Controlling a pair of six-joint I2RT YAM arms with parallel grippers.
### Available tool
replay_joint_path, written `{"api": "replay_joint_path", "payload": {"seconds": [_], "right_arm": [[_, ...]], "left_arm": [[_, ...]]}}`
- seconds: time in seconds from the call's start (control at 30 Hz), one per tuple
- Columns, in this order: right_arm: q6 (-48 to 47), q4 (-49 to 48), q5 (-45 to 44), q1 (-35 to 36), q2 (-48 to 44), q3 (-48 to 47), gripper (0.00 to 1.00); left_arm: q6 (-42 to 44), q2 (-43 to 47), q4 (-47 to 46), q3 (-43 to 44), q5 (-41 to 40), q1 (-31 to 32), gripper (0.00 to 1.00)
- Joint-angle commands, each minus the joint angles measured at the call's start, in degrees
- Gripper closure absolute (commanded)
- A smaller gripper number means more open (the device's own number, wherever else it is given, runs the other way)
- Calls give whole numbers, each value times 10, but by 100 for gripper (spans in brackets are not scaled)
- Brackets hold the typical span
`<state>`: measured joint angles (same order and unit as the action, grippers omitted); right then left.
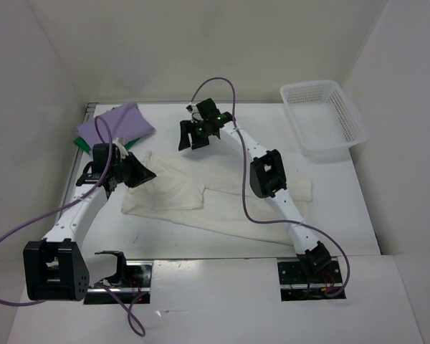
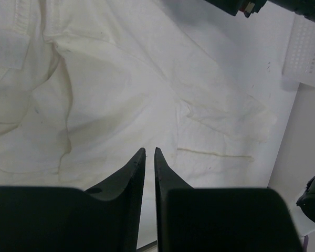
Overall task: Fold and stack the t-shirts
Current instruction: Rotate the tshirt 90 degrees
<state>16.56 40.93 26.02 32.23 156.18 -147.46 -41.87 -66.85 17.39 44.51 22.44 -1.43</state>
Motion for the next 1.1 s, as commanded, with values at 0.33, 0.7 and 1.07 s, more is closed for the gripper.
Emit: {"api": "replay_joint_path", "payload": {"seconds": [0.33,0.7,1.07], "right_arm": [[9,48,175,63,92,-68,82],[215,40,-10,-127,46,-128,100],[329,-69,-150,-226,-143,143,58]], "left_arm": [[17,1,-19,51,12,0,79],[4,-19,-31,19,0,27,78],[-80,-142,-68,25,-48,283,61]]}}
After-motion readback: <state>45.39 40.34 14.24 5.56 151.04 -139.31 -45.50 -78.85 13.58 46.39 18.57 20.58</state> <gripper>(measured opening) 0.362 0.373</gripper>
